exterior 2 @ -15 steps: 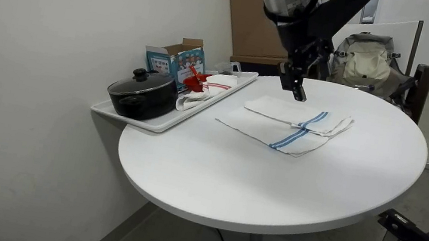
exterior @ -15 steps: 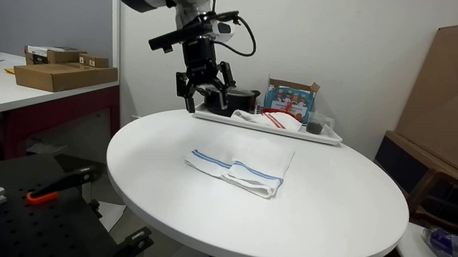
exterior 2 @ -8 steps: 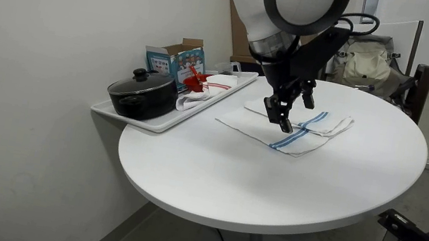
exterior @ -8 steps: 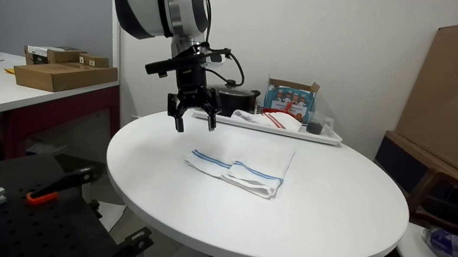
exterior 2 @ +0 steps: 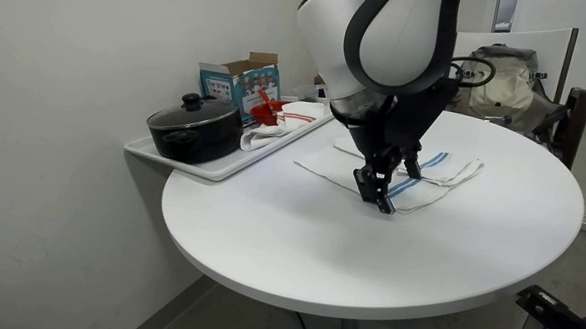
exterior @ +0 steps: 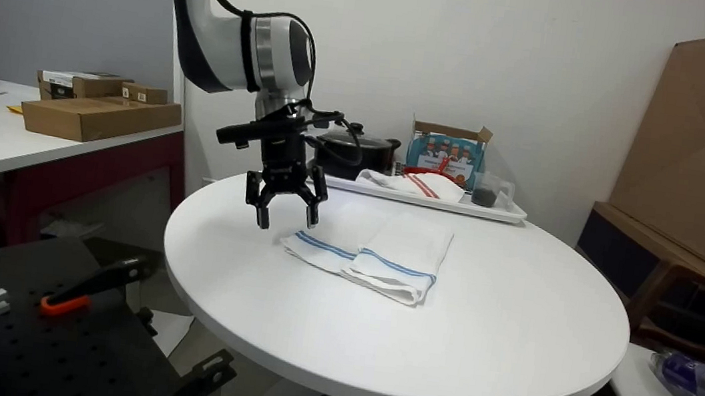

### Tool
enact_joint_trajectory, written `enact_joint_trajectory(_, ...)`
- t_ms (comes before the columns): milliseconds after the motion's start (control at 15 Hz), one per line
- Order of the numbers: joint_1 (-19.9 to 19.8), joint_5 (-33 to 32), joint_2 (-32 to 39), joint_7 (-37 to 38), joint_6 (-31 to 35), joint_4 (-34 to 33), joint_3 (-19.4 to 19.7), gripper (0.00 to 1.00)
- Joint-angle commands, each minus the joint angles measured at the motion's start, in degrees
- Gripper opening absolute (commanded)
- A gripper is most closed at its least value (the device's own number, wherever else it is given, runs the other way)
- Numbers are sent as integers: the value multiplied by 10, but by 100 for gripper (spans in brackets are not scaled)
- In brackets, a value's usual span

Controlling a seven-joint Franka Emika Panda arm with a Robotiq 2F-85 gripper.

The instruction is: Fold the bluestripped table cloth

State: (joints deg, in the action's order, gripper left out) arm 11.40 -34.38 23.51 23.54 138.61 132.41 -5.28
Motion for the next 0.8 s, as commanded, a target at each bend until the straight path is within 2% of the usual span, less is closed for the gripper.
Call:
enact_joint_trajectory(0, 19, 3, 31, -12, 15, -20, 23, 100)
enact_joint_trajectory(400, 26, 5, 51, -11, 39, -25, 43, 99)
enact_joint_trajectory(533, 28, 5, 52, -11, 43, -26, 47, 74)
enact_joint_trajectory(733, 33, 1, 51, -8, 44, -26, 50, 53)
